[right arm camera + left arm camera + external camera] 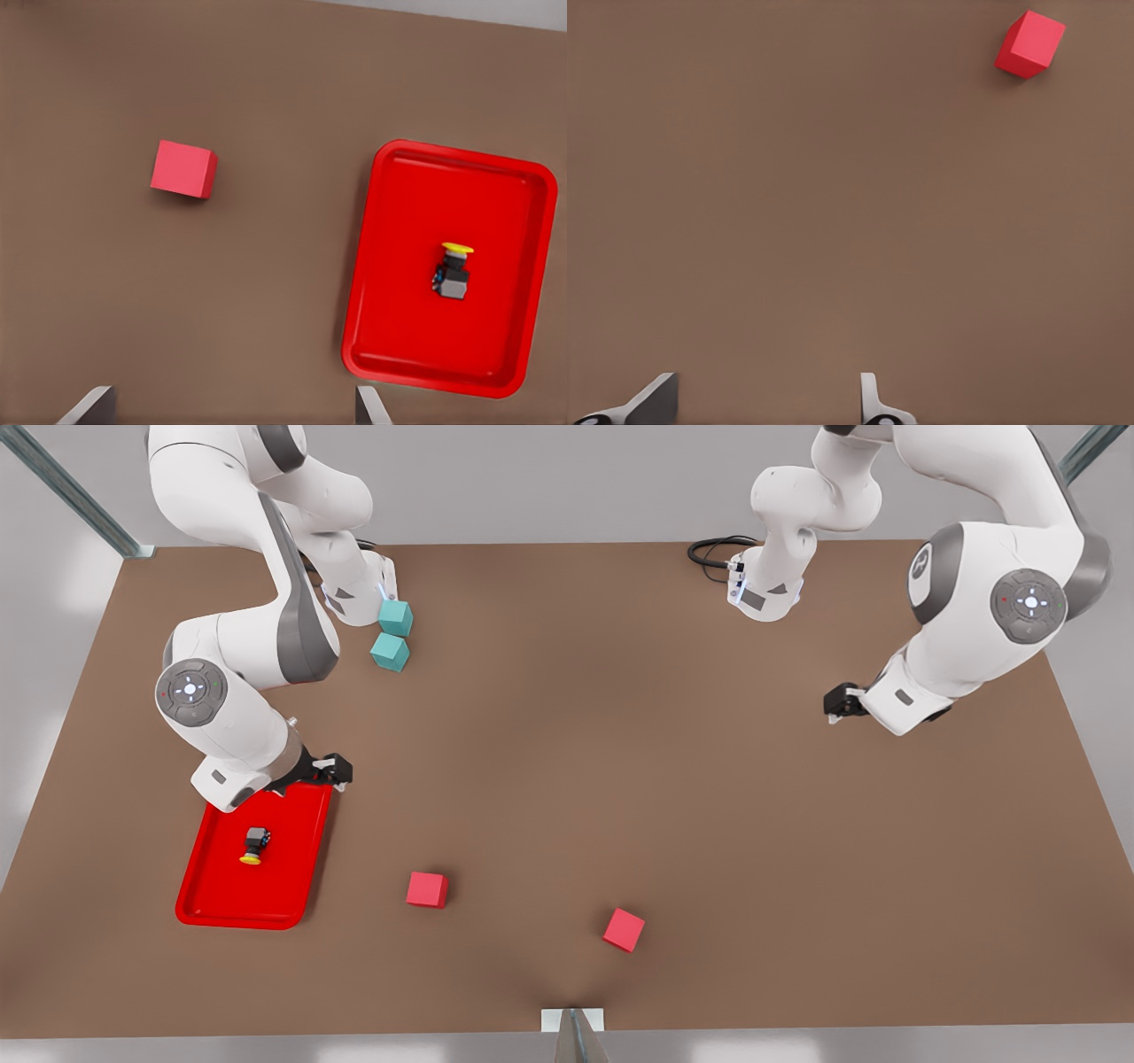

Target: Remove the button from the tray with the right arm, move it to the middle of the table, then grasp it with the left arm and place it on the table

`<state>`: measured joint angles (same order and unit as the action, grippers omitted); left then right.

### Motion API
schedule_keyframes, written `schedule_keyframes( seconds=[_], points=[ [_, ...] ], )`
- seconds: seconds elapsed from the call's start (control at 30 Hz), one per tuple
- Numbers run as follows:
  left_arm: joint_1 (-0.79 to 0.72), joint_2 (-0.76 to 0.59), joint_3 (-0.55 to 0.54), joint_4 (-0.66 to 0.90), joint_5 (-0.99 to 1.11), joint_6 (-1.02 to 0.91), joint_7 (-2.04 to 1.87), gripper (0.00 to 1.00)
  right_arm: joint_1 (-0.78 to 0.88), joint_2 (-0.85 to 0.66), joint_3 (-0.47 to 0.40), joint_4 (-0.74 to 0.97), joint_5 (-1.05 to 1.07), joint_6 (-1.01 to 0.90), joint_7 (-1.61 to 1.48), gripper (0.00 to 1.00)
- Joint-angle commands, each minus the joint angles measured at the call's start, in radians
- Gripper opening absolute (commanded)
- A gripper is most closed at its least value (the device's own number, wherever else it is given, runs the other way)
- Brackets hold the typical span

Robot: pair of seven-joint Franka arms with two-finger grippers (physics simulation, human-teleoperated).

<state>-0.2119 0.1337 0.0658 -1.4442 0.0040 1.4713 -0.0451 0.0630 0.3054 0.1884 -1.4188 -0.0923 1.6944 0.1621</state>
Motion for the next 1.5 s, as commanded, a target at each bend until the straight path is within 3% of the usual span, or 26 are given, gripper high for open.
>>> schedule_keyframes(
  seconds=[0.0,0.2,0.23,0.37,0.43,0.6,0.8,1.0,1.4,1.43,1.47],
  points=[
    [-0.001,0.001,0.0,0.001,0.002,0.018,-0.019,1.0,0.0,0.0,0.0,0.004,0.003,-0.002,0.04,1.0],
    [-0.003,0.049,0.0,0.001,0.002,0.021,-0.021,1.0,-0.049,0.09,-0.001,0.008,0.008,-0.01,0.033,1.0],
    [-0.014,0.05,0.0,0.001,0.002,0.021,-0.021,1.0,-0.118,0.133,-0.003,-0.049,0.003,-0.001,0.013,1.0],
    [-0.024,0.07,0.0,0.001,0.002,0.024,-0.024,1.0,-0.295,0.178,-0.001,-0.282,-0.121,0.37,-0.07,1.0],
    [-0.024,0.072,0.0,0.001,0.002,0.024,-0.024,1.0,-0.362,0.259,0.0,-0.261,-0.126,0.501,-0.173,1.0],
    [-0.024,0.07,0.002,0.001,0.002,0.023,-0.022,1.0,-0.391,0.414,-0.004,-0.15,-0.13,0.588,-0.242,1.0],
    [-0.024,0.087,0.002,0.001,0.002,0.024,-0.024,1.0,-0.42,0.442,-0.004,-0.166,-0.126,0.61,-0.259,1.0],
    [-0.024,0.092,0.002,0.001,0.002,0.024,-0.025,1.0,-0.428,0.394,-0.006,-0.328,-0.122,0.607,-0.202,1.0],
    [-0.024,0.093,0.002,0.001,0.002,0.024,-0.025,1.0,-0.443,0.405,-0.009,-0.327,-0.127,0.613,-0.121,1.0],
    [-0.024,0.093,0.002,0.002,0.002,0.024,-0.025,1.0,-0.442,0.405,-0.007,-0.325,-0.127,0.602,-0.13,0.83],
    [-0.024,0.093,0.002,0.001,0.002,0.024,-0.024,1.0,-0.44,0.405,-0.007,-0.321,-0.127,0.565,-0.153,0.45]
  ],
)
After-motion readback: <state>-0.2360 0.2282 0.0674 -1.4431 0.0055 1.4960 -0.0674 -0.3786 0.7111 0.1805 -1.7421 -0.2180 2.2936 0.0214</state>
